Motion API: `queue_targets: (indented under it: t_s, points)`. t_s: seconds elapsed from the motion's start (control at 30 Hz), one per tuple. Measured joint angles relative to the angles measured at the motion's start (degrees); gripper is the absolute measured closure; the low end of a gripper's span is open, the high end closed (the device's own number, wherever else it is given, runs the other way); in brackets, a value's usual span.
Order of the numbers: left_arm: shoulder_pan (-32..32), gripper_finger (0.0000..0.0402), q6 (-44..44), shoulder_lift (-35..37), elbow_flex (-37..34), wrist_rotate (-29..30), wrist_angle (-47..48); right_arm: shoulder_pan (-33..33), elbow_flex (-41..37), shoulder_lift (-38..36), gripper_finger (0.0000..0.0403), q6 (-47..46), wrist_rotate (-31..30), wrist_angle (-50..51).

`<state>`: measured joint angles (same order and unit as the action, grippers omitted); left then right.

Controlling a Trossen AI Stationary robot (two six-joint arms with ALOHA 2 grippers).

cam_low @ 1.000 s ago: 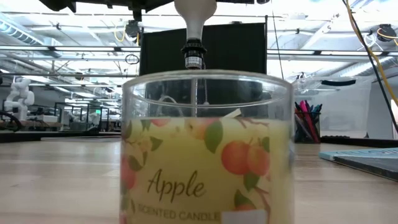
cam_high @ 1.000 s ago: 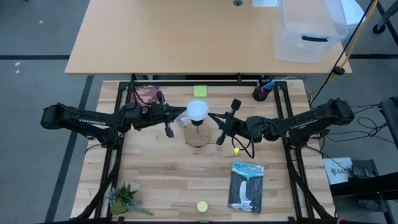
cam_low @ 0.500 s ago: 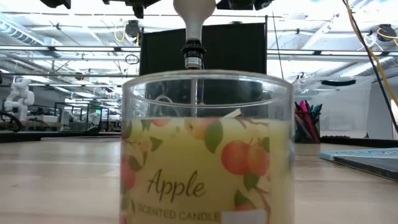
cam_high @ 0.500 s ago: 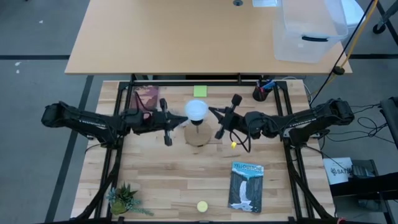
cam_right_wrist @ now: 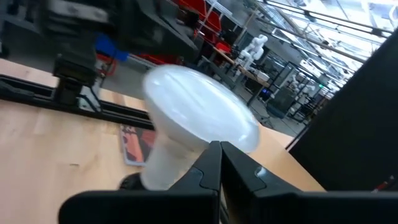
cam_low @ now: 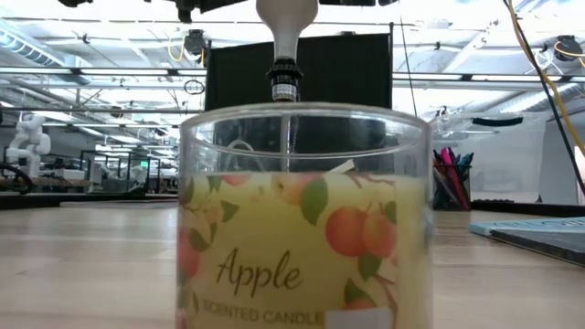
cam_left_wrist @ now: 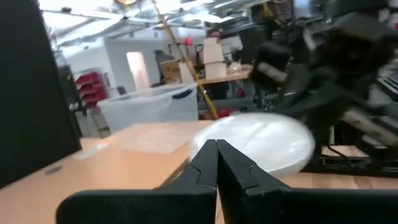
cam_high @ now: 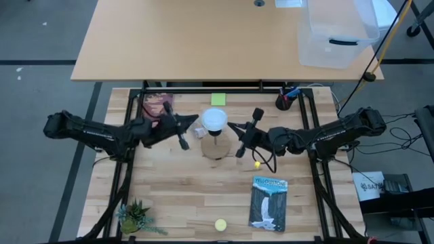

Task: Screw lightbulb
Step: Remove the lightbulb from the lamp

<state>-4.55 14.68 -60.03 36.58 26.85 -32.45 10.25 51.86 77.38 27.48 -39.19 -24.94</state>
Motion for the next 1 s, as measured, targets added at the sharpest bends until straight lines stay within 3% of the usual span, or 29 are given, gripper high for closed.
queue_targets:
  t_s: [0.47,1.0]
  points:
    - [6.1,0.0402,-5.3,-3.5,0.0,-8.2,-0.3,0.8,0.0,0.0,0.0403,-0.9,0.3,0.0]
    - [1.6,0.0402,-6.8,-3.3,0.0,-7.2,0.8,-1.9,0.0,0.0,0.0403,-0.2,-1.2,0.0]
